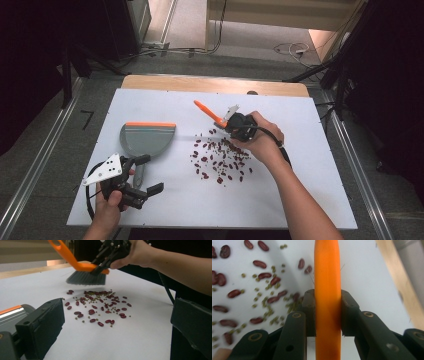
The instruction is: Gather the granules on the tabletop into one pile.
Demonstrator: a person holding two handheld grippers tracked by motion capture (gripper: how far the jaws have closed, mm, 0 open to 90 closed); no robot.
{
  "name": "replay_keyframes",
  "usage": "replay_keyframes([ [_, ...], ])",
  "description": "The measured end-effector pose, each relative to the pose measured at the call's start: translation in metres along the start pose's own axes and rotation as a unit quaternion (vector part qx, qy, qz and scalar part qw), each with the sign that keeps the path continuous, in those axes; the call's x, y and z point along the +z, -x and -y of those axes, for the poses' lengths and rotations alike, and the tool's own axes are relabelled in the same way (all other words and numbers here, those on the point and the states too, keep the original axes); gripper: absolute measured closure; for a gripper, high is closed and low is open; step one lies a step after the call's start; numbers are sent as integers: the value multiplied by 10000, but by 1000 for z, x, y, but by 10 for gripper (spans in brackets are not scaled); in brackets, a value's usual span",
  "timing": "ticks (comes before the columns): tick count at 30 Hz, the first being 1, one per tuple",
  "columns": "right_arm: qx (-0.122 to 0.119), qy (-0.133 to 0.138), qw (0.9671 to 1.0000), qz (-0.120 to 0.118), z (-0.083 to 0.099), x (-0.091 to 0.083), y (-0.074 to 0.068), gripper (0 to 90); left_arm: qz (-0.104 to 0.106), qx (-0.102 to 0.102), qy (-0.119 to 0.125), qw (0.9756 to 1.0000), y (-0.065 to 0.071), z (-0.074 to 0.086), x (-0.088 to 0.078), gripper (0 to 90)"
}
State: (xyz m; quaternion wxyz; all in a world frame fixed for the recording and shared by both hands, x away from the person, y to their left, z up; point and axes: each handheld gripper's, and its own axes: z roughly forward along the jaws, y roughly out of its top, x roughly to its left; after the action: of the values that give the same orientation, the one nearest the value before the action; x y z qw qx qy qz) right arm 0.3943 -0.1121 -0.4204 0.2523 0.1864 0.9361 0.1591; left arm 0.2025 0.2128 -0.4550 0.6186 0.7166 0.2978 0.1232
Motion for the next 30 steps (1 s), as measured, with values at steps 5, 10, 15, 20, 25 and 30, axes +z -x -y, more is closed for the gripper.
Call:
replay_keyframes([
  [5,-800,37,9966,214,-13,22,-4,689,-19,-30,26,10000,-1,1,-4,1],
  [10,-1027,-18,9947,64,-14,26,-11,689,-17,-55,41,10000,-3,1,-5,1],
  [15,-1206,-12,9925,-179,-6,17,-18,689,-43,-62,37,10000,-4,1,-5,1],
  [20,-1394,23,9899,-266,2,8,-28,689,-88,-64,45,9999,-4,0,-6,1],
  [25,-1397,90,9895,-354,3,-1,-28,689,-102,-52,48,9999,-4,0,-6,1],
  [30,-1408,220,9897,-143,-8,3,-19,689,-98,-73,48,9999,-5,1,-7,1],
])
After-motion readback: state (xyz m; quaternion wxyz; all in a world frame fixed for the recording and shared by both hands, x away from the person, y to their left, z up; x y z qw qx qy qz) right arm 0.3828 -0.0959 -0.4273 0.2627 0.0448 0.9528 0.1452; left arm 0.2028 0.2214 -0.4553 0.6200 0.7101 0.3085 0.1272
